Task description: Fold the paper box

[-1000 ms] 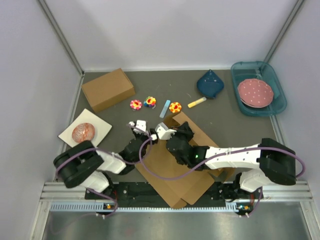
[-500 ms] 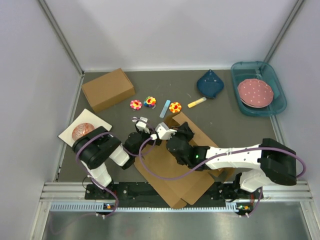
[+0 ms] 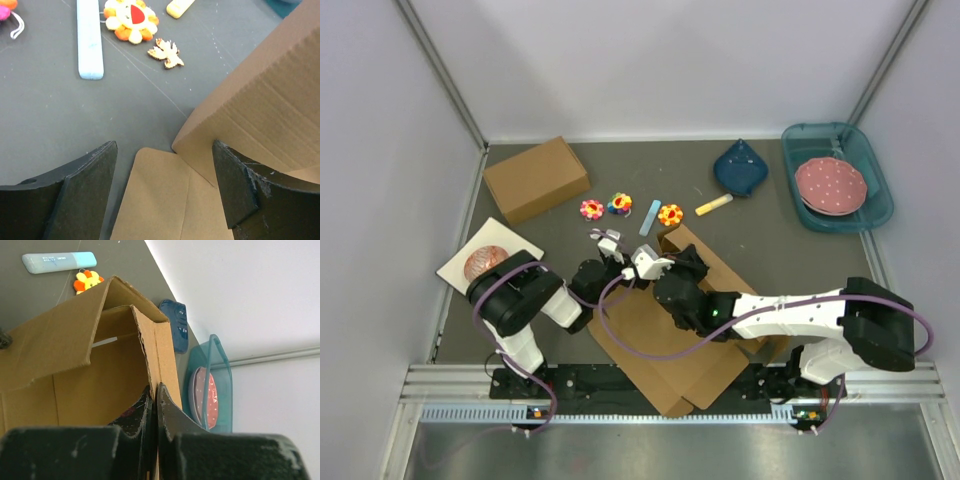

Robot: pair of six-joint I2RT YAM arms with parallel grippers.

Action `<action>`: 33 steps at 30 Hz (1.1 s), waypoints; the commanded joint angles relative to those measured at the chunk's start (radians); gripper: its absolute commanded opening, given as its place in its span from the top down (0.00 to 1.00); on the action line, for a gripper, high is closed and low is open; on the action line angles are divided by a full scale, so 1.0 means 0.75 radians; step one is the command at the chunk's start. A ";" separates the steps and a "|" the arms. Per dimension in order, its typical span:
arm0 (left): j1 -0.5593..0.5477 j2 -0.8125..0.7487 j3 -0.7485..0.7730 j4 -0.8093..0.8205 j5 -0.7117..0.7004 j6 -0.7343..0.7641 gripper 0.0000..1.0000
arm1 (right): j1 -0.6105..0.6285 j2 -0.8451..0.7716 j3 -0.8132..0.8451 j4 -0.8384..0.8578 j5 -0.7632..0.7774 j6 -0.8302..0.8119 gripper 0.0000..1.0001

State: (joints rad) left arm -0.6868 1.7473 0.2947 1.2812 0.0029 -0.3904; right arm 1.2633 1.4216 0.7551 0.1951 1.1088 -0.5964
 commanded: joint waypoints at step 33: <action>0.132 -0.086 0.157 0.519 0.542 -0.126 0.04 | 0.021 0.072 -0.099 -0.277 -0.263 0.233 1.00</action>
State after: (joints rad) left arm -0.5797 1.6737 0.3698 1.2823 0.2253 -0.4511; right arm 1.2621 1.4136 0.7540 0.1608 1.1278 -0.5789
